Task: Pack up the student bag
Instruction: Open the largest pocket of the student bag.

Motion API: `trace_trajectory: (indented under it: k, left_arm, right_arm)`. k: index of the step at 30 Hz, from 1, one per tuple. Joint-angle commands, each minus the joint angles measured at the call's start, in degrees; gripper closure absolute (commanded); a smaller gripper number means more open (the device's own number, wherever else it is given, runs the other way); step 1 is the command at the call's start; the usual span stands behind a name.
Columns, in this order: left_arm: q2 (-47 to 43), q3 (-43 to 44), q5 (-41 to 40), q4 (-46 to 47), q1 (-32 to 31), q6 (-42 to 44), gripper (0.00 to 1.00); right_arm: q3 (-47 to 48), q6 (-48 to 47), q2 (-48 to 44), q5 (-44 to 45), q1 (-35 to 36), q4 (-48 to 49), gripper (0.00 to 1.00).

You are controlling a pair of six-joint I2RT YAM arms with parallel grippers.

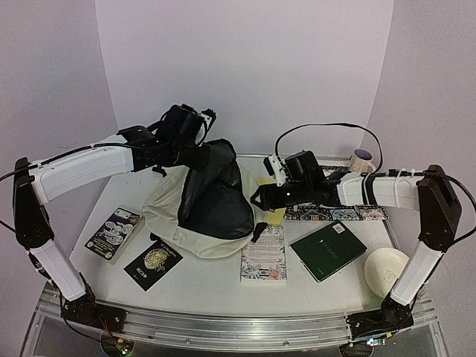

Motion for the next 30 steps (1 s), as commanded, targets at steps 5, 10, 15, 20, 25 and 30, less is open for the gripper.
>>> trace_trajectory:
  k: [5,10,15,20,25,30]
  left_arm:
    - [1.6,-3.4,2.8,3.6,2.0,-2.6,1.0]
    - [4.5,-5.5,-0.4,3.9,5.7,-2.8,0.9]
    - [9.1,-4.8,-5.5,3.9,9.1,-1.3,0.85]
    - [14.2,-4.2,-9.6,3.9,11.5,-1.5,0.76]
    - [15.9,-5.7,-16.7,3.8,13.0,-3.1,0.63]
    - [12.8,-6.8,-19.0,3.2,13.3,-6.2,0.44]
  right_arm:
    - [-4.6,-1.0,-5.4,3.9,-1.1,-3.3,0.27]
    - [-9.9,-0.7,-10.2,5.3,-2.9,-4.3,0.23]
    - [-14.0,-0.2,-13.9,6.8,-4.4,-5.4,0.21]
    - [-16.8,1.2,-16.4,5.9,-7.3,-6.3,0.17]
    - [-18.5,1.4,-18.2,5.4,-10.5,-8.2,0.11]
    - [-18.4,2.0,-16.9,1.4,-11.8,-8.3,0.1]
